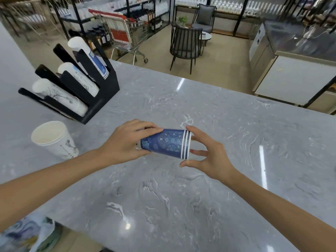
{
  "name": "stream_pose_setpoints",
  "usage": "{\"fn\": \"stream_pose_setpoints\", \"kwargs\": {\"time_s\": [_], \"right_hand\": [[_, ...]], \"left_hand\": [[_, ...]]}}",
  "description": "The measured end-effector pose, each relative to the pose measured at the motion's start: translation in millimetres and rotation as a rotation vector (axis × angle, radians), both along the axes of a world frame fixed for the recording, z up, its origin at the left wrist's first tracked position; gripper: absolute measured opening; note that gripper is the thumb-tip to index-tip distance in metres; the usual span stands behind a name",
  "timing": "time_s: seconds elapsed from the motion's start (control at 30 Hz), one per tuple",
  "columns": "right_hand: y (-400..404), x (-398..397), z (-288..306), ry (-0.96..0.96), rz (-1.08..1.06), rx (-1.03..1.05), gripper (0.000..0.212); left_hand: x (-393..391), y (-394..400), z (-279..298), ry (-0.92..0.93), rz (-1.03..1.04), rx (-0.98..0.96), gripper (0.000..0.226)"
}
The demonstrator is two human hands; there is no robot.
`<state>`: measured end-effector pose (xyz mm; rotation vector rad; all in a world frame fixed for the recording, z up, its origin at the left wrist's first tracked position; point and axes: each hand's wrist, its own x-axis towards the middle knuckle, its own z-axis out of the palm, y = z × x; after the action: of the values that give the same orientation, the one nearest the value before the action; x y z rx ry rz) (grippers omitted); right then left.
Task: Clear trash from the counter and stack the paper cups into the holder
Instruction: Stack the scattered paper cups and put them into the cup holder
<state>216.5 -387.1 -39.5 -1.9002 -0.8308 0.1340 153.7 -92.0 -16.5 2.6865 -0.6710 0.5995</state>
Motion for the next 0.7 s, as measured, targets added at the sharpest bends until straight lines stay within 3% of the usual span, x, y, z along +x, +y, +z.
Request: {"fn": "stream_pose_setpoints", "kwargs": {"time_s": [0.4, 0.7], "right_hand": [[81.5, 3.9, 22.9, -0.196, 0.219, -0.107, 0.097], [157.4, 21.2, 96.6, -0.433, 0.35, -0.216, 0.077]], "left_hand": [[-43.8, 64.5, -11.3, 0.093, 0.154, -0.187, 0.067], [-45.6, 91.9, -16.2, 0.258, 0.241, -0.699, 0.077]]}}
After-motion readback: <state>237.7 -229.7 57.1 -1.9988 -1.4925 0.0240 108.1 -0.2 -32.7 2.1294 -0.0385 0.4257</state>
